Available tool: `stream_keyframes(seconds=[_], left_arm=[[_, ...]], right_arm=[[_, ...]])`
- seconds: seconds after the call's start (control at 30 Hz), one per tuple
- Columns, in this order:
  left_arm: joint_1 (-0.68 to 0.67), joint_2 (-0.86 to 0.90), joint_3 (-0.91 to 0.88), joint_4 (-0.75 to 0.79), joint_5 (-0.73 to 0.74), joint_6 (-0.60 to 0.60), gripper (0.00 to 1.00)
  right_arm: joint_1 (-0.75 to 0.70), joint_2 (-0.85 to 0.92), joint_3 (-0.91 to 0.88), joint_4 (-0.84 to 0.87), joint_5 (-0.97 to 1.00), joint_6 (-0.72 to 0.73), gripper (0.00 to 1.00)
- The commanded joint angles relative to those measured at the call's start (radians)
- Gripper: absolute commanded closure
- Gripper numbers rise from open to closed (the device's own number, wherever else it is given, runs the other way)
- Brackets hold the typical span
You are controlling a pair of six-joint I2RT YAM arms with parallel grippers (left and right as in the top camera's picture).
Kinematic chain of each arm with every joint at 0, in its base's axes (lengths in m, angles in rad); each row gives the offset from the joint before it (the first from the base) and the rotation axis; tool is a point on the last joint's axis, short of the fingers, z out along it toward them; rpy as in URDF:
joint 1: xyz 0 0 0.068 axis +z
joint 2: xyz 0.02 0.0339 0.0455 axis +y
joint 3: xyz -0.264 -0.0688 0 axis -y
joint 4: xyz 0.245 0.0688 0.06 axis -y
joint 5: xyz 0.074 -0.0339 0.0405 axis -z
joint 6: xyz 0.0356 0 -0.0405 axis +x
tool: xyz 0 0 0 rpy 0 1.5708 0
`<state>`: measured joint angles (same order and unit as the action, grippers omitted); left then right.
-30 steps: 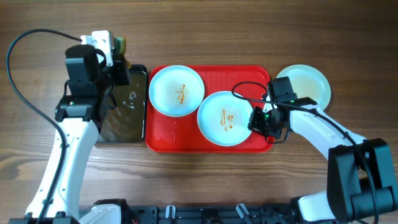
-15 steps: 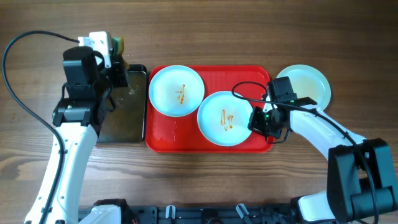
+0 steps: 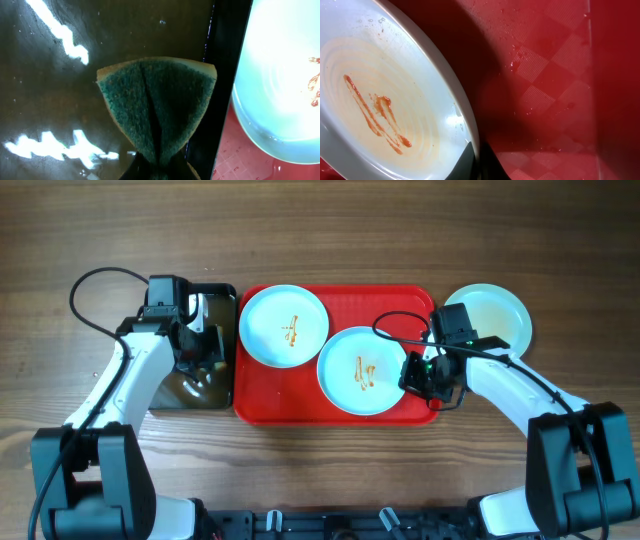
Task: Clean dirty plates on tray and stack at the side
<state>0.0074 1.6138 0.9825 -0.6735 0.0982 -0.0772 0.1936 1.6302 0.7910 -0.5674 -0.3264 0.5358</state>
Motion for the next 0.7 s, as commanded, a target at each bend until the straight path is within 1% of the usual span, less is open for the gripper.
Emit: stream_keyframes(seconds=[0.0,0.1,0.17,0.27,0.33,0.37,0.43,0.5,0.57,0.6,0.67], left_arm=[[-0.004,-0.014,0.022,-0.015,0.065,-0.018,0.96],[-0.024,-0.054,0.107,-0.078,0.188,-0.017,0.96],[-0.094,-0.076,0.129,-0.049,0.304,-0.024,0.96],[-0.237,-0.058,0.129,0.037,0.332,-0.183,0.96],[-0.357,-0.016,0.129,0.134,0.337,-0.330,0.96],[-0.391,0.005,0.129,0.171,0.358,-0.349,0.96],[-0.477,0.073,0.129,0.283,0.470,-0.350,0.96],[-0.536,0.143,0.129,0.367,0.542,-0.350,0.96],[-0.575,0.204,0.129,0.428,0.604,-0.351,0.96],[-0.599,0.247,0.129,0.456,0.621,-0.380,0.96],[-0.628,0.299,0.129,0.494,0.663,-0.385,0.96]], right_arm=[[0.006,0.004,-0.014,-0.003,-0.012,-0.021,0.96],[0.006,0.004,-0.014,-0.005,-0.012,-0.032,0.96],[0.006,0.004,-0.014,-0.009,-0.012,-0.032,0.96],[0.006,0.004,-0.014,-0.013,-0.012,-0.037,0.96],[0.006,0.004,-0.014,-0.013,-0.012,-0.037,0.96],[0.006,0.004,-0.014,-0.013,-0.012,-0.038,0.96],[0.006,0.004,-0.014,-0.013,-0.012,-0.038,0.96],[0.006,0.004,-0.014,-0.013,-0.011,-0.039,0.96],[0.006,0.004,-0.014,-0.013,-0.011,-0.039,0.96],[0.006,0.004,-0.014,-0.013,-0.011,-0.040,0.96],[0.006,0.004,-0.014,-0.013,-0.011,-0.039,0.96]])
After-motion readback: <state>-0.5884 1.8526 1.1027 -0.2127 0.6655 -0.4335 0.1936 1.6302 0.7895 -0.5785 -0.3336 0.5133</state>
